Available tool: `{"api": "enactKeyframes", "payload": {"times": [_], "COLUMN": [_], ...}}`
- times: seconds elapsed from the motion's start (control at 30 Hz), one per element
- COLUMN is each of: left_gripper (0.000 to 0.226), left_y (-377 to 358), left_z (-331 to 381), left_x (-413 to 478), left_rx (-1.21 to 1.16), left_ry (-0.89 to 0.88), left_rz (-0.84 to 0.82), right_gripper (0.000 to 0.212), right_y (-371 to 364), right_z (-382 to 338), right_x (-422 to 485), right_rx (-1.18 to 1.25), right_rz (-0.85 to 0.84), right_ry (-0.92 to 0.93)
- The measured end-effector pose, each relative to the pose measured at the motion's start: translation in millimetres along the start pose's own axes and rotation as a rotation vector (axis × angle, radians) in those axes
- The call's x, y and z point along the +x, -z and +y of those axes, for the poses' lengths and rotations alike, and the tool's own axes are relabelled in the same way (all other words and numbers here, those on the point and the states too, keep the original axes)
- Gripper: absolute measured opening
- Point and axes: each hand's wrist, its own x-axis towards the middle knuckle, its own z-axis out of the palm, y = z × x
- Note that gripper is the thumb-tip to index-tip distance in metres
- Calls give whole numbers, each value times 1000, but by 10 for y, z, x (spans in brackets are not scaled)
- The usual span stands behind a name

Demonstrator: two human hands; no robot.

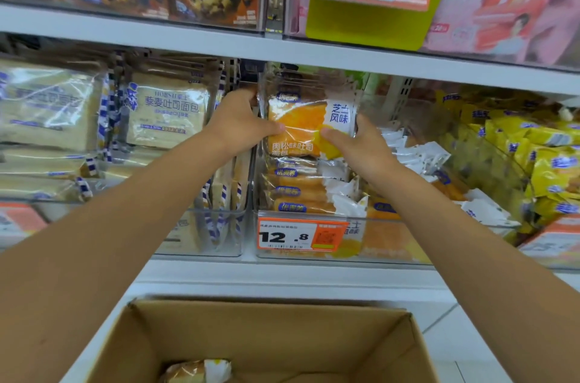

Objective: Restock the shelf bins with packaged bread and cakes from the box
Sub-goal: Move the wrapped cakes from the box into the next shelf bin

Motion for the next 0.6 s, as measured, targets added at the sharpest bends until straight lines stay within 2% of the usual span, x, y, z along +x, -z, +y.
{"api": "enactKeyframes", "payload": {"times": [0.07, 0.13, 0.17, 0.2, 0.3, 0.33, 0.47, 0.53, 0.6], "left_gripper": [80, 62, 49, 45, 71, 68, 26, 21, 20], "left_y": [11, 31, 39, 41, 46, 54, 75, 52, -41], "left_z": [24, 50, 71, 86, 96, 103, 105, 55, -138], "left_x": [-66, -147, -216, -300, -575, -684, -1202, -1514, -1846], "left_rx": [6, -10, -28, -39, -43, -37, -82, -118, -103], "left_ry": [18, 14, 18, 20, 19, 8, -37, 0, 82], "left_rz": [-4, -15, -15, -10, 39, 71, 171, 133, 28], "right_gripper": [54, 87, 95, 96, 70, 59, 28, 19, 18], "right_y": [5, 23, 30, 38, 97, 109, 62, -26, -176], "right_z": [23, 52, 52, 54, 44, 37, 51, 123, 327], "right_x": [-33, -80, -123, -185, -438, -555, -1151, -1484, -1808], "right_rx": [-19, -88, -143, -188, -216, -225, -345, -356, -387], "right_rz": [11, 45, 69, 99, 235, 267, 265, 192, 37], "right_ry": [15, 0, -13, -16, 113, 166, 310, 321, 267]}}
